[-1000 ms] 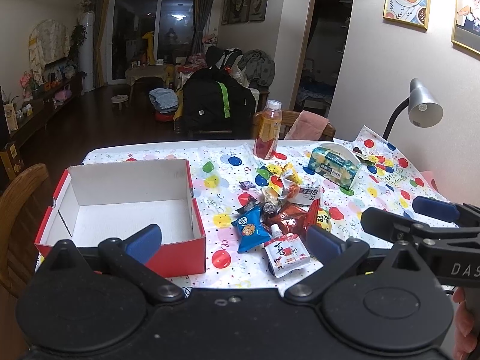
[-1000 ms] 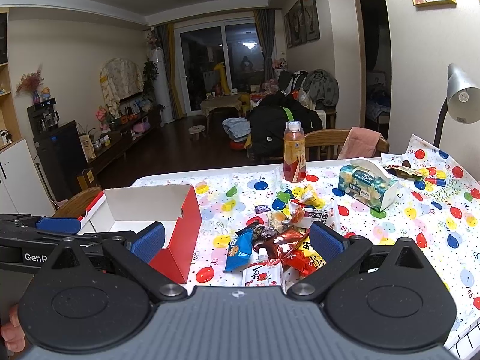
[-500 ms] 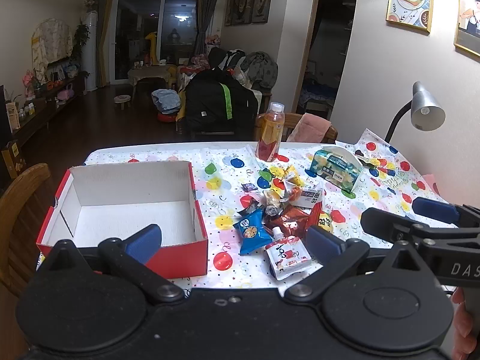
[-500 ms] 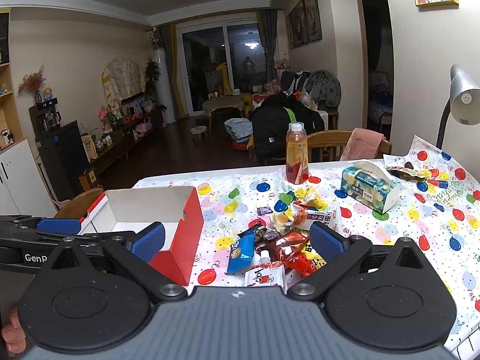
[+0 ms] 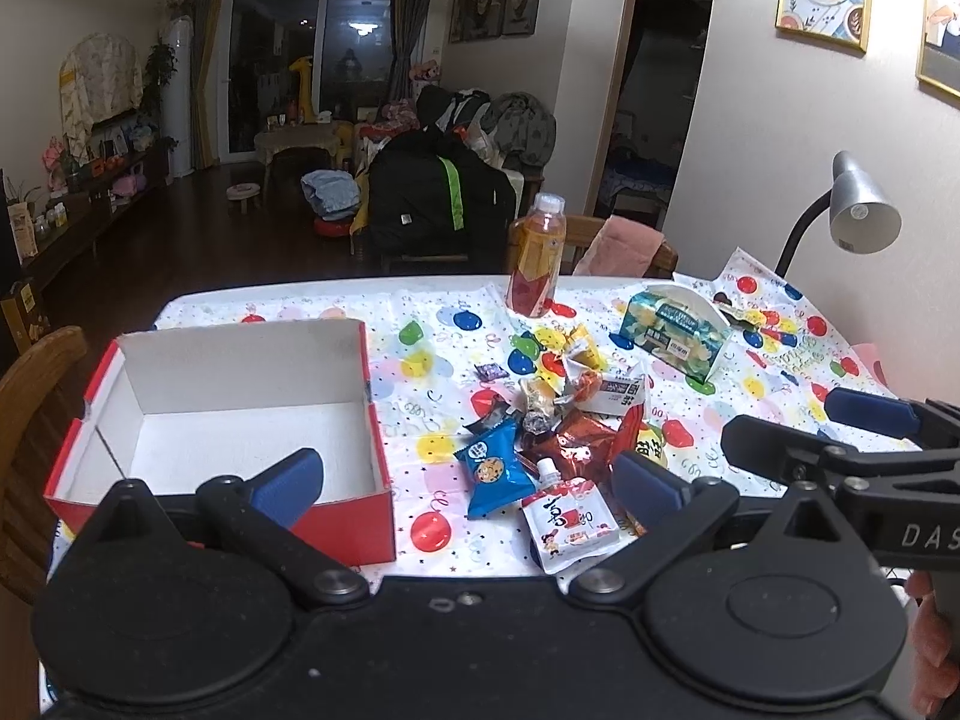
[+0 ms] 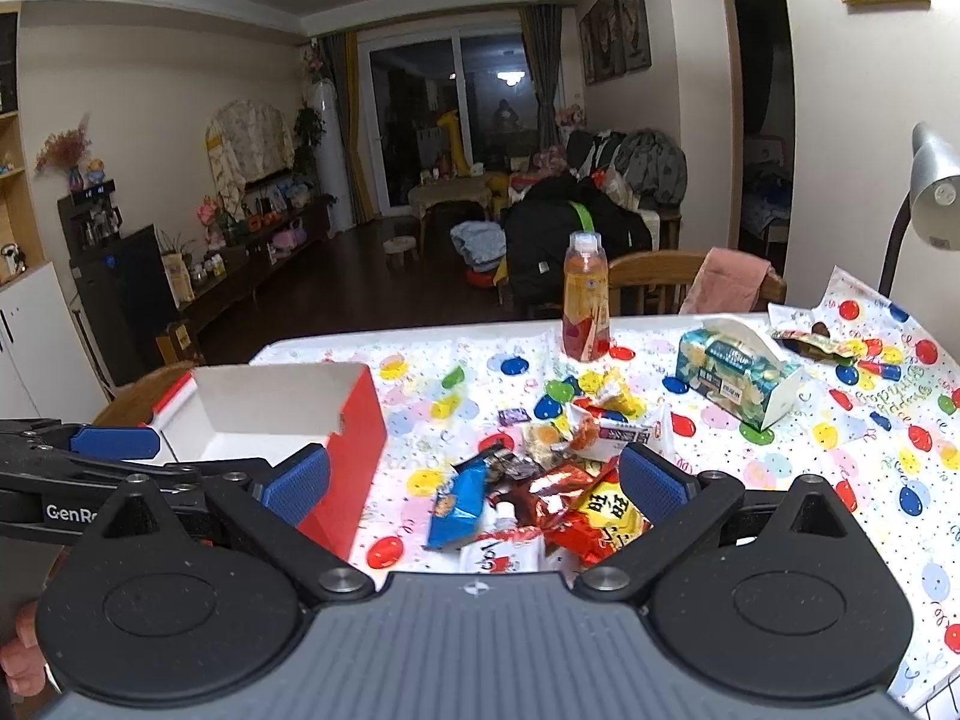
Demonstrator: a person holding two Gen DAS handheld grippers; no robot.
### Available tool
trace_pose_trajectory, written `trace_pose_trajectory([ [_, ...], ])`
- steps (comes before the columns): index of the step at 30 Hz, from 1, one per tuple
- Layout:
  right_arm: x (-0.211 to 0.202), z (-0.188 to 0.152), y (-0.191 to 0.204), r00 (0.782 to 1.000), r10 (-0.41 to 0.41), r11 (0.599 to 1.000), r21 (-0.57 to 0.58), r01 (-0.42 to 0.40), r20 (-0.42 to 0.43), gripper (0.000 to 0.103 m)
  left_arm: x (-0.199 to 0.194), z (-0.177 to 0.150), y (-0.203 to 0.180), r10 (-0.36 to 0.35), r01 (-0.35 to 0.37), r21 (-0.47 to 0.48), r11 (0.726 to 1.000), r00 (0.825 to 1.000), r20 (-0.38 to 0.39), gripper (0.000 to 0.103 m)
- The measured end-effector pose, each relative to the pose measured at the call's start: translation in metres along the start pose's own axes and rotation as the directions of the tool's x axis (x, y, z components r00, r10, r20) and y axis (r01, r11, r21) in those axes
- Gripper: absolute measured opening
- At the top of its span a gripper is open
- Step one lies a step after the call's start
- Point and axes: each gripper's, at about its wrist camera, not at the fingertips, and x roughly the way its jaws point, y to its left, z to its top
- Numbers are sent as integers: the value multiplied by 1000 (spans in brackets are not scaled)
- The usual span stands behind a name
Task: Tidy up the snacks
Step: 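Grasp the white drink pouch with the left tool while the right grasps the chip bag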
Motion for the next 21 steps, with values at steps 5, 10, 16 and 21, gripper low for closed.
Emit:
trace_pose_trajectory([
  [5, 18, 1, -23, 999, -12, 1000, -2, 12, -47, 103, 27, 3, -11, 7, -7, 9, 1000, 999, -34, 102],
  [10, 52, 0, -67, 992, -9, 999, 32, 13, -129, 103, 59, 1, -25, 15, -14, 24, 1000, 998, -67, 102],
  [16, 88, -2, -96, 981, -18, 999, 25, 23, -192, 102, 96, -8, -42, 4, -1, 24, 1000, 992, -128, 102],
  [21, 121, -1, -110, 973, -21, 999, 18, 26, -232, 102, 130, -19, -53, -16, 17, 0, 1000, 982, -188, 101],
])
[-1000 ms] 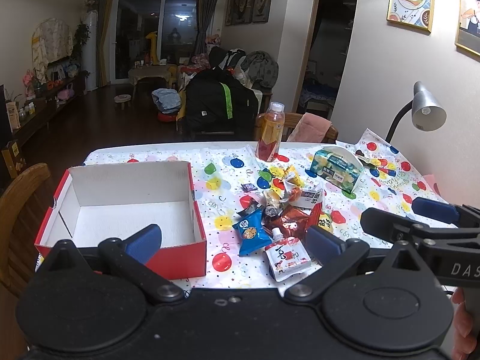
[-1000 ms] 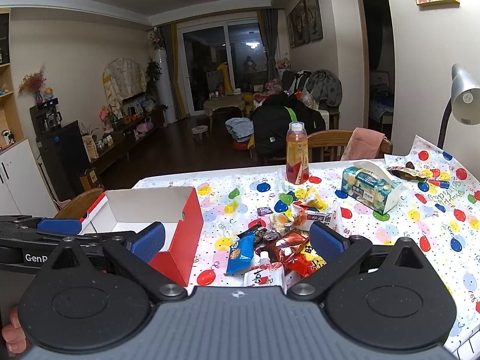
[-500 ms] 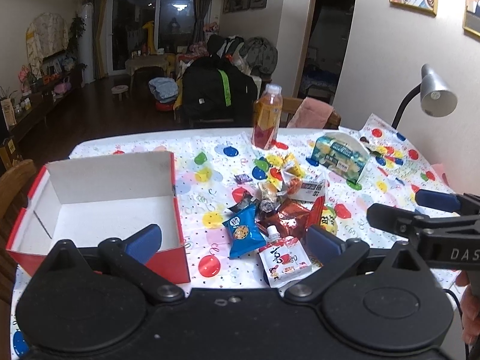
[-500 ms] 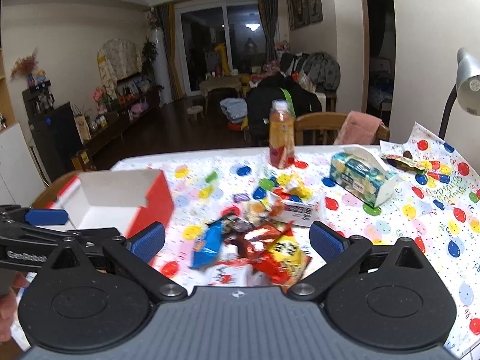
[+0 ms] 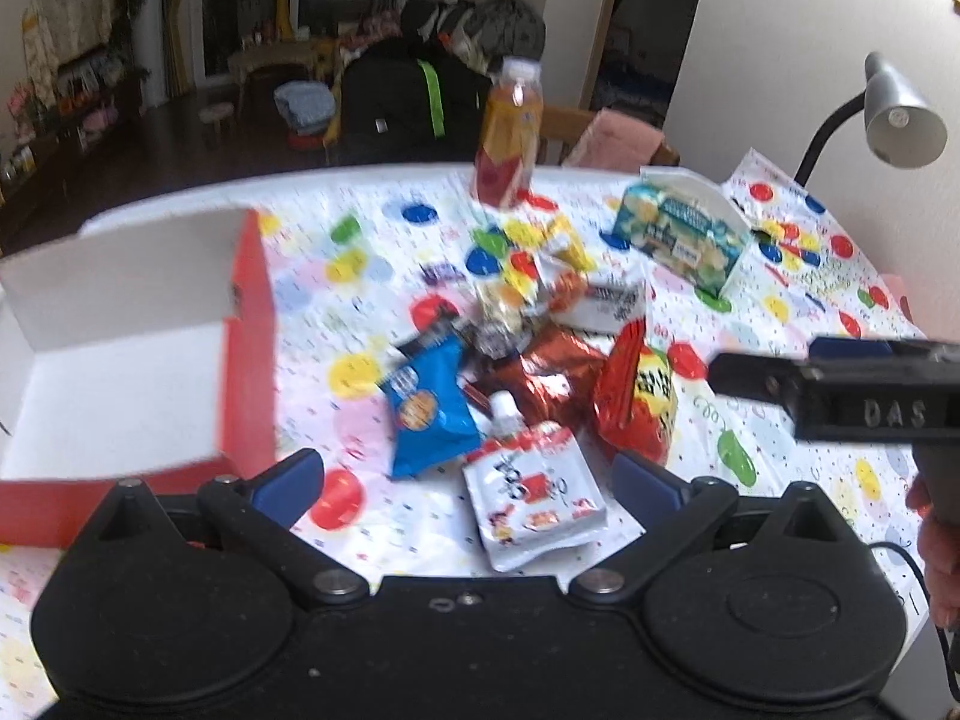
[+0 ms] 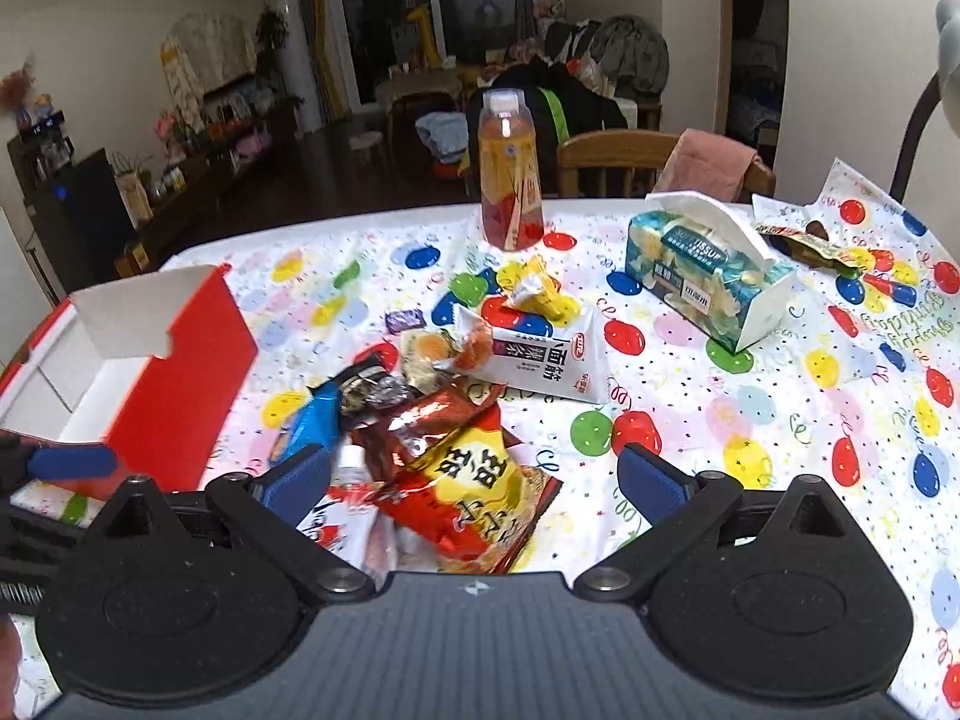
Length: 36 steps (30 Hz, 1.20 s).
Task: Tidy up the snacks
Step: 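Grasp the white drink pouch with the left tool while the right grasps the chip bag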
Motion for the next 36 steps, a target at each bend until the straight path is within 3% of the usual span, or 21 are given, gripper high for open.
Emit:
trace_pose_trajectory([
  [5, 32, 9, -5, 998, 17, 1000, 26, -16, -59, 102, 33, -5, -12, 19, -18, 12, 1000, 998, -59, 100],
  [12, 80, 15, 1, 987, 35, 998, 48, -28, -157, 102, 67, -3, -23, -22, 16, -36, 999, 988, -151, 98],
  [21, 108, 12, -2, 972, 65, 997, 52, -54, -227, 81, 95, -6, -23, -33, 18, -70, 997, 974, -223, 94],
  [26, 108, 10, -3, 968, 84, 996, 52, -74, -235, 77, 104, -7, -22, -39, 16, -95, 995, 968, -249, 85],
  [28, 108, 10, -4, 968, 94, 995, 54, -84, -233, 69, 106, -7, -21, -47, 21, -103, 994, 966, -256, 81],
  [36, 106, 9, -8, 965, 119, 992, 55, -109, -233, 56, 112, -5, -22, -55, 23, -121, 992, 963, -265, 72],
])
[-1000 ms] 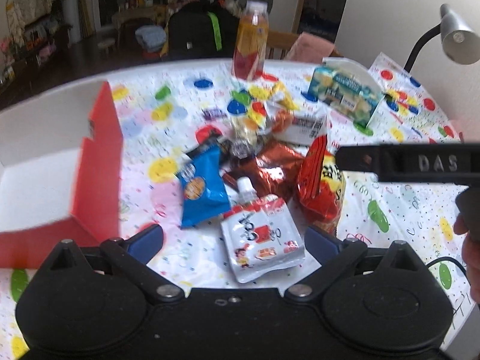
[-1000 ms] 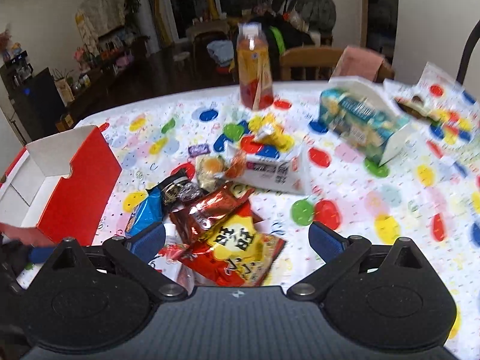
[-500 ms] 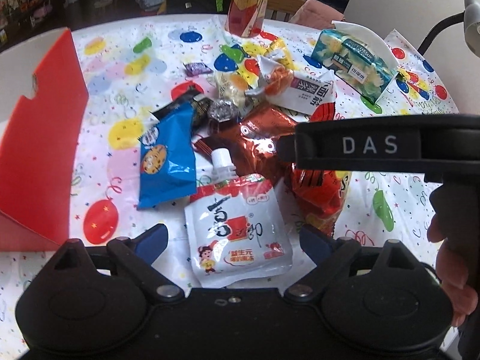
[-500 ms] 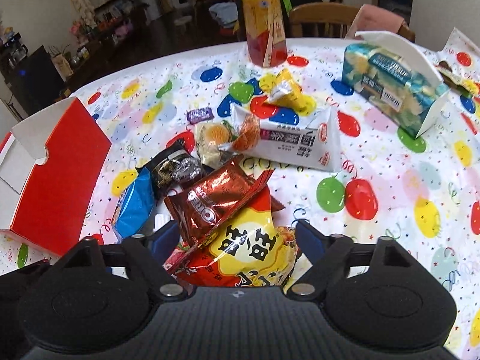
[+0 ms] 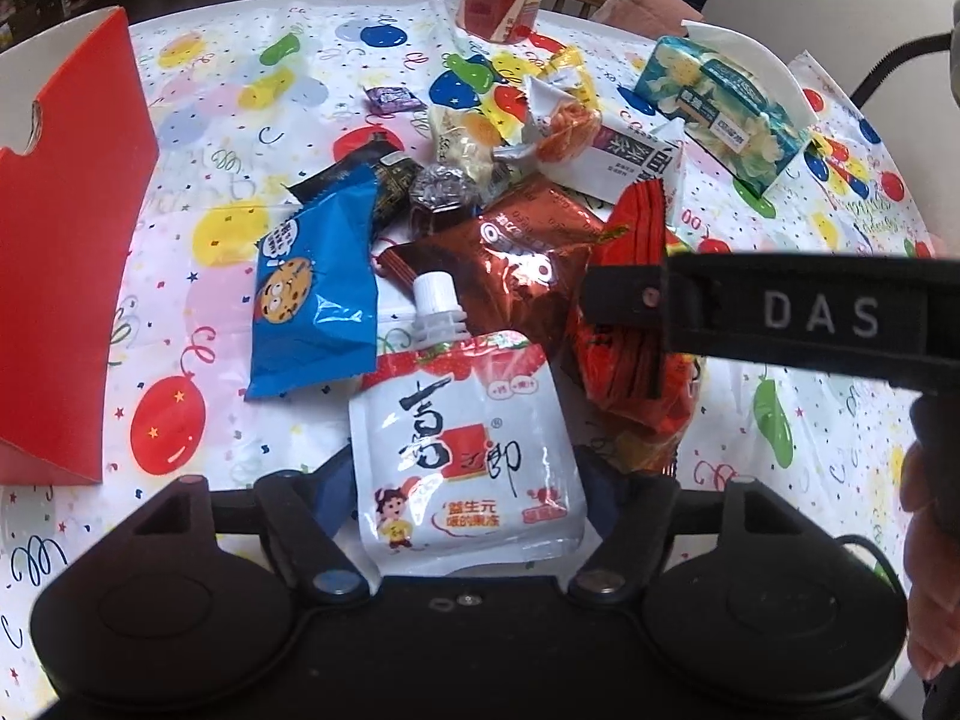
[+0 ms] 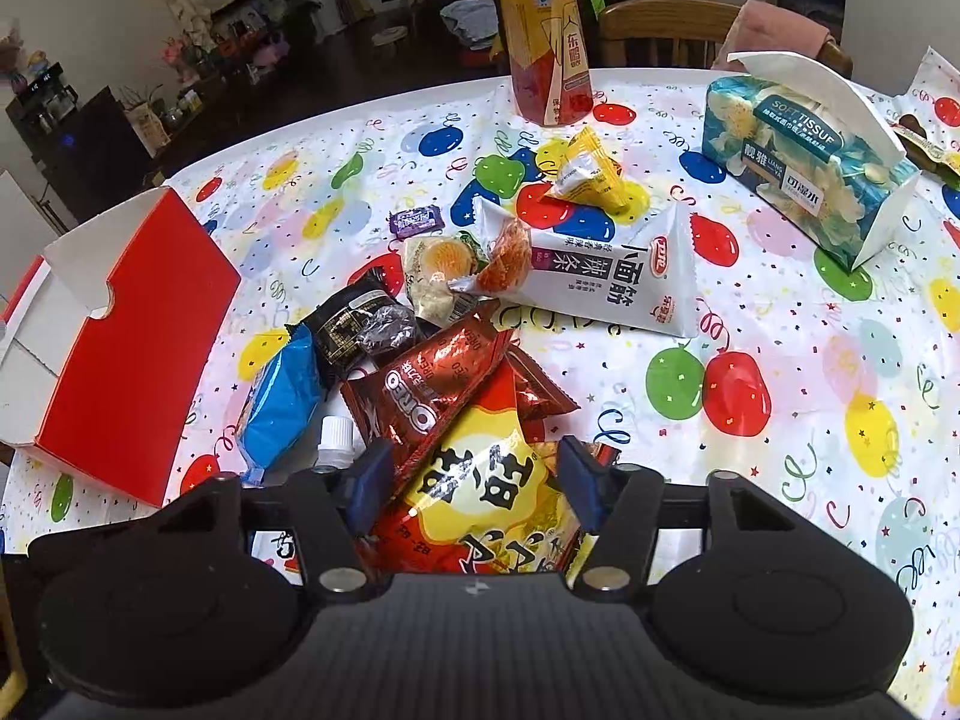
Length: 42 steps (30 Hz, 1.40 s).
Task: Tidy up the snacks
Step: 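Grasp the white drink pouch with the left tool while the right grasps the chip bag, then release the pouch into the white box with the left tool while the right drops the chip bag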
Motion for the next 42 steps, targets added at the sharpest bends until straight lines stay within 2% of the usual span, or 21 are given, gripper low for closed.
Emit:
trace_pose_trajectory([
  [10, -6, -5, -9, 999, 38, 999, 19, -38, 1, 45, -5, -4, 0, 17, -17, -10, 1000, 1000, 6, 69],
  [15, -17, -10, -12, 999, 53, 998, 33, -53, 7, 44, -12, -12, 6, 6, -6, -32, 999, 1000, -12, 69],
  [23, -43, -15, -9, 997, 73, 996, 50, -74, 36, 43, -41, -22, 19, -33, 33, -36, 999, 999, 15, 68],
  [32, -80, -11, 22, 992, 88, 995, 30, -91, 95, 43, -100, -24, 38, -75, 76, 3, 997, 991, 111, 68],
  [42, -101, 11, 84, 982, 132, 991, -41, -128, 137, 42, -156, -6, 75, -60, 56, 25, 998, 979, 196, 69],
])
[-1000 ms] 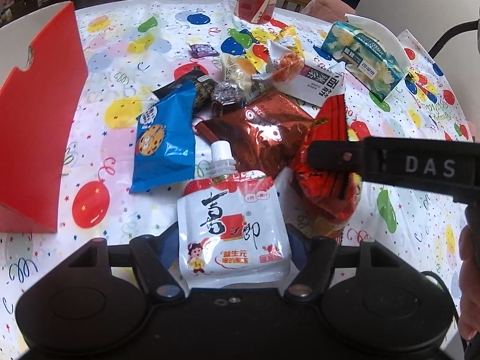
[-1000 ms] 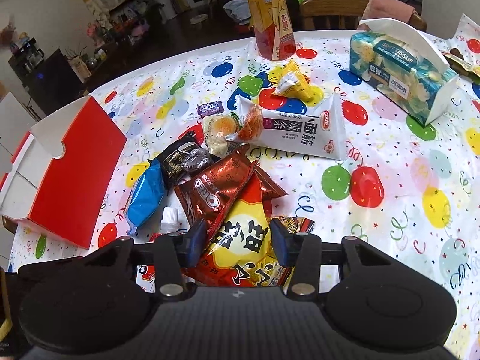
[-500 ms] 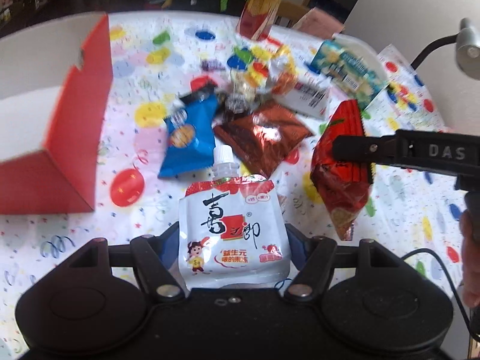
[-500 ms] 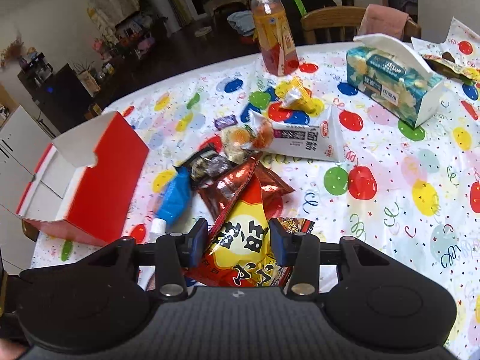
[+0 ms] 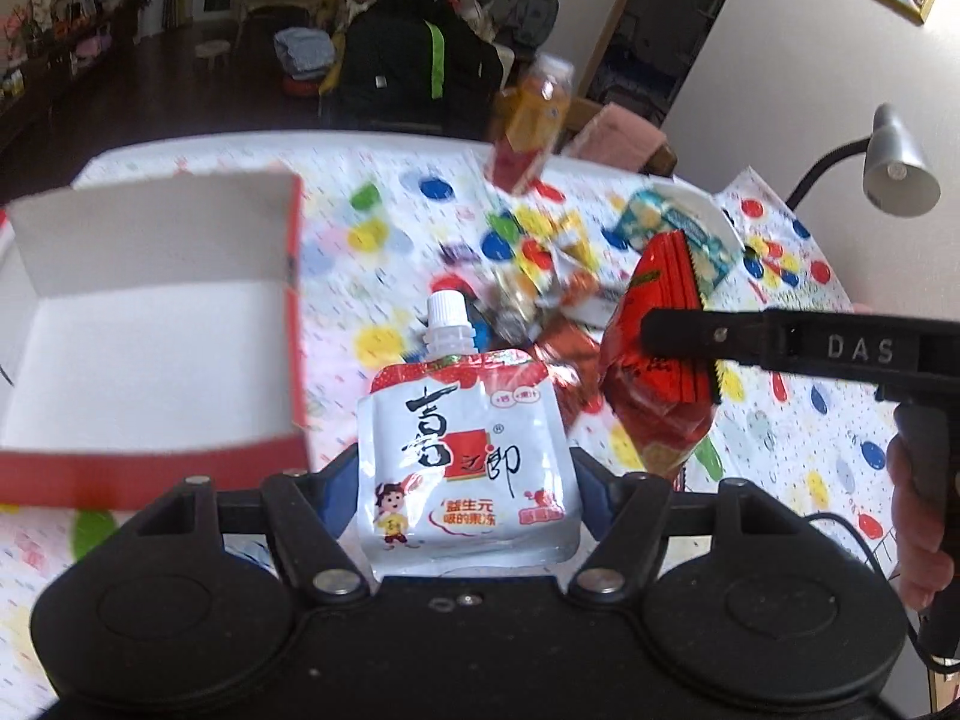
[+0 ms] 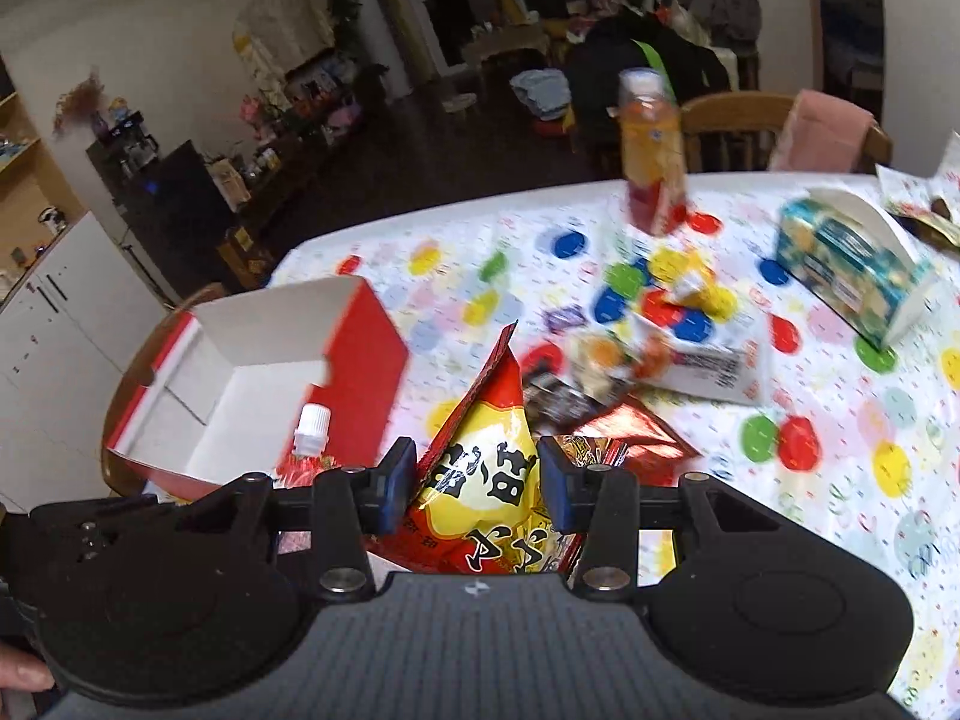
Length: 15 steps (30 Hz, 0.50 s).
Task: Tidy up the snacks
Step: 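Release the pouch into the white box with the left tool while the right drops the chip bag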
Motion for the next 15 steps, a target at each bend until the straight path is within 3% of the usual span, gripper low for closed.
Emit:
trace_pose_trajectory([
  [15, 43, 43, 121, 995, 83, 986, -148, -74, 56, 42, -47, 47, 99, 122, -121, -20, 992, 988, 92, 69],
])
